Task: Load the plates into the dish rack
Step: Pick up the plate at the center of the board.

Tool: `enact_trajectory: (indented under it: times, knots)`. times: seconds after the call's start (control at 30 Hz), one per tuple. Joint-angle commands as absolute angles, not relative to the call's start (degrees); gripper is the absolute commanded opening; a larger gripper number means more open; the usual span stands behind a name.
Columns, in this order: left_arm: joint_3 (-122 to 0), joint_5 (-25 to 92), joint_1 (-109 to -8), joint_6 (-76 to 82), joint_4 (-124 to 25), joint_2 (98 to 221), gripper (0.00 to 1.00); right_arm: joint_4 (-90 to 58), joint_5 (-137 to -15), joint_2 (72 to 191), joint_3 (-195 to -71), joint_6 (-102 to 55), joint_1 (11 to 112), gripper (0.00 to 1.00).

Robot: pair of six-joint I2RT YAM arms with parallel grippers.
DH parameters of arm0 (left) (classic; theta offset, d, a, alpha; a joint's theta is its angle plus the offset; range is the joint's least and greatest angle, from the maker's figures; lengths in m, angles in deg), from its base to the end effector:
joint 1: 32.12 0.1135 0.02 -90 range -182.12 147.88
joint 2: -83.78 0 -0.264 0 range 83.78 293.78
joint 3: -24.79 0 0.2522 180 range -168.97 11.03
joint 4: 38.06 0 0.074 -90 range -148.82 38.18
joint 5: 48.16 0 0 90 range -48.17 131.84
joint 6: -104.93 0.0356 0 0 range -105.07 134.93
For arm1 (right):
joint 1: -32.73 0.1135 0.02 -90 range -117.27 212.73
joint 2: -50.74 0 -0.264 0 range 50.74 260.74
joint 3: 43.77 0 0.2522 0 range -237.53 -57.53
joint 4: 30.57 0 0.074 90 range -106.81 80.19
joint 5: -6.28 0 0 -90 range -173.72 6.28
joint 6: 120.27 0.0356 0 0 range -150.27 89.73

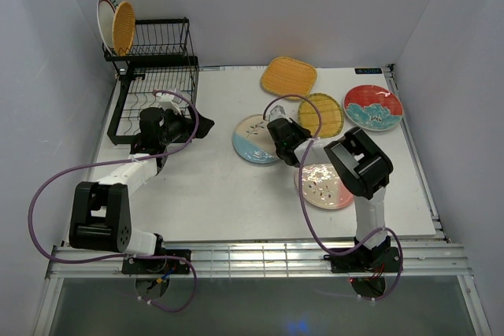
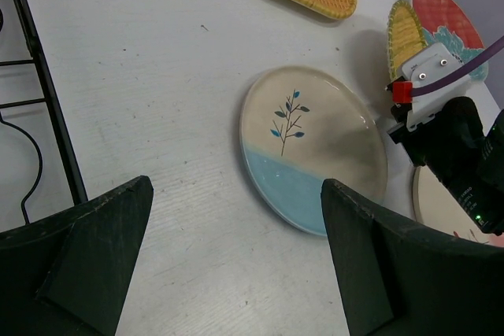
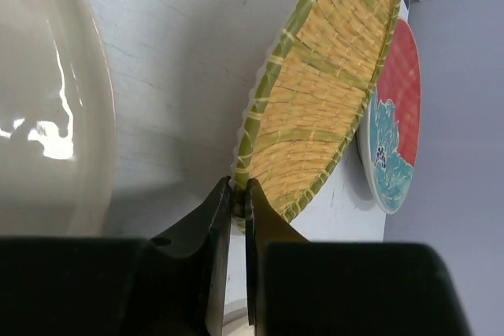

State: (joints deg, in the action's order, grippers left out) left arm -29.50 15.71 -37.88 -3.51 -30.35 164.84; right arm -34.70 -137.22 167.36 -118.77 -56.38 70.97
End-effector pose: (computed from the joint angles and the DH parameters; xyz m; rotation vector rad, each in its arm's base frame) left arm 0.3012 -0.0461 0.2261 0.1028 1.9301 -0.7175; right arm 0.3337 0.2266 0.1241 -0.6420 1.9510 -0.8952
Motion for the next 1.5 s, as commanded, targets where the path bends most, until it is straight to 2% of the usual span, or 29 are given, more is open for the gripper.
enact_trajectory:
  times: [0.0,0.2,0.37,0.47,0.6,1.2,1.47]
  knots:
    - [-29.4,13.6,-38.1,-3.4,-29.3,163.5,0.98,-37.6,-136.0,162.6,-115.7,-54.0,71.4,0.08]
    - [-30.6,8.8,-38.7,-8.4,-29.5,166.2,0.98,-42.3,-136.2,154.5,-109.1,-54.8,74.7,0.08]
    - [-31.9,11.2,-40.5,-13.3,-30.7,168.2,0.92,-48.4,-136.7,148.9,-104.0,-58.0,79.3,0.08]
    - [-31.6,12.8,-41.8,-15.6,-31.2,167.5,0.98,-51.2,-136.6,146.6,-102.1,-60.1,82.5,0.08]
    - [-31.2,13.6,-43.4,-16.2,-31.5,166.2,0.98,-58.3,-134.1,143.6,-97.6,-63.0,85.4,0.08]
    - [-32.2,13.7,-44.1,-22.3,-35.3,167.0,0.98,-58.9,-118.9,134.3,-92.0,-63.5,96.0,0.08]
    - [-33.3,12.9,-44.1,-23.7,-37.9,166.9,0.98,-55.0,-117.5,137.0,-95.0,-64.2,98.2,0.08]
